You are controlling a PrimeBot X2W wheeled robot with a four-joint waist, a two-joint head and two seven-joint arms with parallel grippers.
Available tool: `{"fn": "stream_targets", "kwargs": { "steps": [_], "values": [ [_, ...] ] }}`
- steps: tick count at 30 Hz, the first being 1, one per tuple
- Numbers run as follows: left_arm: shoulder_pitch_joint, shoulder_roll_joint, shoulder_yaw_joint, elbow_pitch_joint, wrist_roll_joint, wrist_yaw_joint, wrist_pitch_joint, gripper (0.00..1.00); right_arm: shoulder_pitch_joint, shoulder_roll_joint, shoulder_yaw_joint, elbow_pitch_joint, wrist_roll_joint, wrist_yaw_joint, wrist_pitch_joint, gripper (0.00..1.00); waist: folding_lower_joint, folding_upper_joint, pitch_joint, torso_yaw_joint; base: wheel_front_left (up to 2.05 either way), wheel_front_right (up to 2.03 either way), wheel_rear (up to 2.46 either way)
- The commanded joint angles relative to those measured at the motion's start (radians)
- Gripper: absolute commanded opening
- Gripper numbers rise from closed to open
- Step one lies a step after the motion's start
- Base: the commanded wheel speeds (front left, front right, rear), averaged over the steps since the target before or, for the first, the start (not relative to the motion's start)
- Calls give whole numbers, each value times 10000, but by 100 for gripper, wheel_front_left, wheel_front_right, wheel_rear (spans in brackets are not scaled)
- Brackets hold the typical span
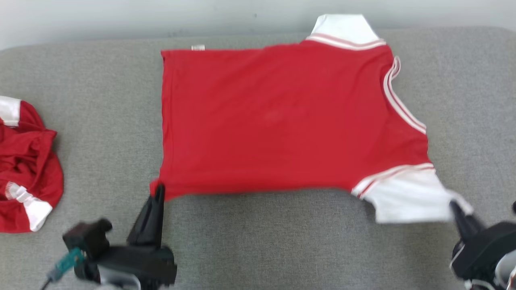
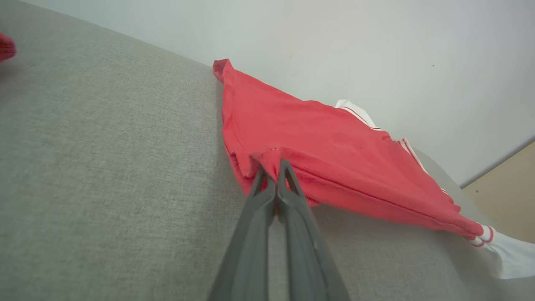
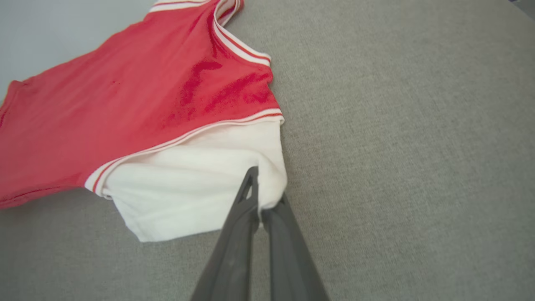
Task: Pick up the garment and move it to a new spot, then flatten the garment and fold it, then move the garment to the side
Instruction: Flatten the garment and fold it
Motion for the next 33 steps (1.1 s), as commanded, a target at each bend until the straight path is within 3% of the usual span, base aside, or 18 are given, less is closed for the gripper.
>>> {"fn": "stream_targets", "kwargs": {
  "steps": [1,6,10,13,20,33],
  "values": [
    [352,95,24,-1,135,90,-44,0,299,17,-9,13,-95,-24,286,0,3,2,-231,56,0,0,0],
    [869,303,-152,39,364,243,76,0,923,17,18,73,-329,-24,1298,0,3,2,-375,100,0,0,0],
    [1449,424,-320,-136,472,513,295,0,1669,13,5,24,223,-24,2709,0,3,2,-499,106,0,0,0],
    [1615,487,-428,-218,529,618,521,0,1911,16,-18,-25,471,-24,3171,0,3,2,-509,118,0,0,0],
    [2387,882,-619,-819,692,1326,1426,0,2563,13,-60,-489,827,-24,4388,0,3,2,-508,91,0,0,0],
    [2250,834,-593,-2658,298,1729,2245,0,1388,17,107,-1430,1248,-24,3923,0,3,2,-474,102,0,0,0]
  ]
}}
